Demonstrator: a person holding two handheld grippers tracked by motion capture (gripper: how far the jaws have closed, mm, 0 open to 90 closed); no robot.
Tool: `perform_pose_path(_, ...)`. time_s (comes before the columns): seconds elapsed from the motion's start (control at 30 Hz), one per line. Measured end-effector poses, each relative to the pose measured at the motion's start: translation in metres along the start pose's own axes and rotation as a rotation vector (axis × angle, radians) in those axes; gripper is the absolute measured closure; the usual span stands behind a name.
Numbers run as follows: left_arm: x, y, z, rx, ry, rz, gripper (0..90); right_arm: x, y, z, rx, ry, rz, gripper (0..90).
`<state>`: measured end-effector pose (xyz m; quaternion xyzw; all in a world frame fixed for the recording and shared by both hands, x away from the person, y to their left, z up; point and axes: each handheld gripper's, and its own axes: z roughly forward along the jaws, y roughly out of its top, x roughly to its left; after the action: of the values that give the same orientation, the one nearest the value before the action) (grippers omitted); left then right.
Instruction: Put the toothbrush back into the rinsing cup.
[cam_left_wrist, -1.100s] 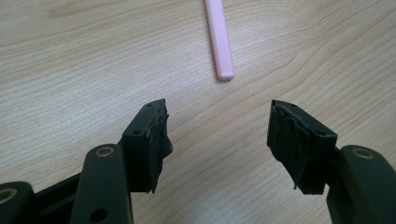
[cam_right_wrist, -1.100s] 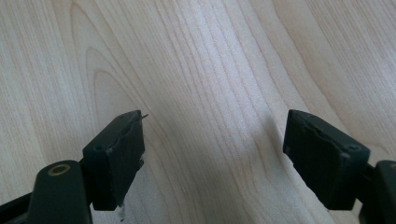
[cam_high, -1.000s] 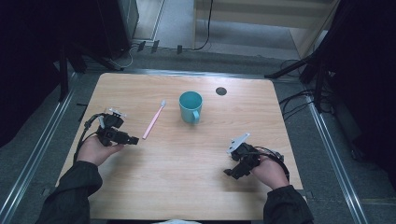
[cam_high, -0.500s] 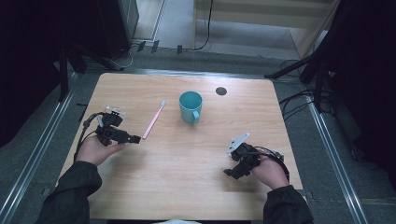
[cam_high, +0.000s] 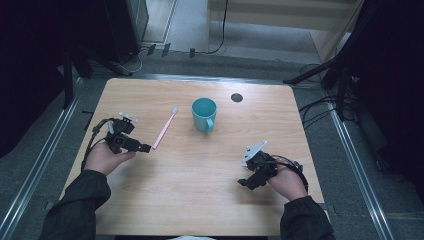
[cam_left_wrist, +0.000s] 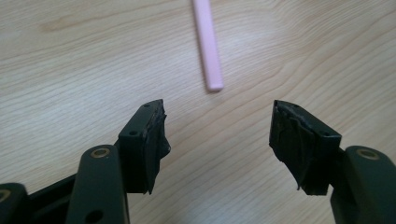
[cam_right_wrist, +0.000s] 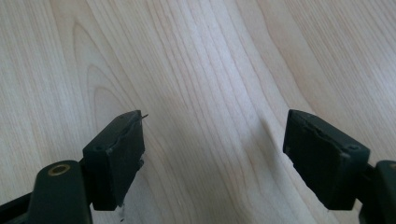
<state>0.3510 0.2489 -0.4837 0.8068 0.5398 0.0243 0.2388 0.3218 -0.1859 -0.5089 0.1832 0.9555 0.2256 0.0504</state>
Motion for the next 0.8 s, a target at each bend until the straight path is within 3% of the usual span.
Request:
perform_pose_path(0.27, 0.001, 0.023, 0.0, 0.036, 0.02, -0.004, 40.7, 0.0, 0.008, 0.004, -0.011, 0.018, -0.027, 20.4)
perform_pose_path(0.4, -0.001, 0.042, -0.001, 0.068, 0.045, 0.019, 42.6, -0.002, 0.014, 0.006, -0.014, 0.023, -0.039, 20.5)
perform_pose_path(0.5, -0.001, 0.053, 0.0, 0.076, 0.038, 0.014, 43.1, -0.002, 0.017, 0.008, -0.012, 0.028, -0.048, 20.5)
perform_pose_path(0.8, -0.002, 0.077, 0.01, 0.121, 0.06, 0.043, 45.1, -0.002, 0.019, 0.009, -0.009, 0.035, -0.053, 20.4)
